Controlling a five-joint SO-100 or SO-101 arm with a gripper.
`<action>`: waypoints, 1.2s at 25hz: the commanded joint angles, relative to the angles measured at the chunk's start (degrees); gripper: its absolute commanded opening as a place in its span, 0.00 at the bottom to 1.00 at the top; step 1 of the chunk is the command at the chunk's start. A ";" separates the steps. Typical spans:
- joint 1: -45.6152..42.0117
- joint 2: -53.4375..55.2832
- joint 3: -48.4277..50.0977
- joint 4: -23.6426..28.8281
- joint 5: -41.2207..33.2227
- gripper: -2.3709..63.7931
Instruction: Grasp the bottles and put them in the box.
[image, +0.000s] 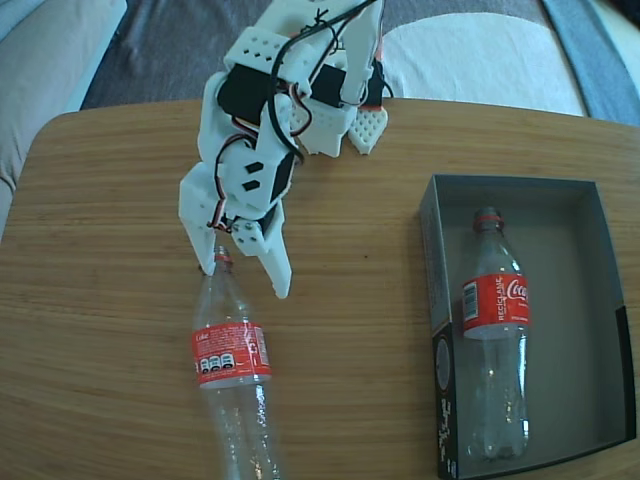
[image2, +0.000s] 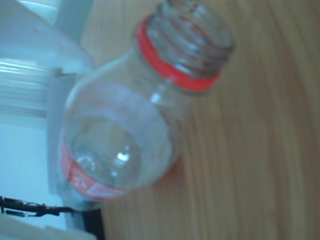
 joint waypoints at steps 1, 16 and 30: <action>0.53 0.97 -6.24 0.26 0.35 0.65; 0.35 1.05 -0.18 -0.18 -4.66 0.65; -4.57 0.09 1.76 -0.44 -4.66 0.65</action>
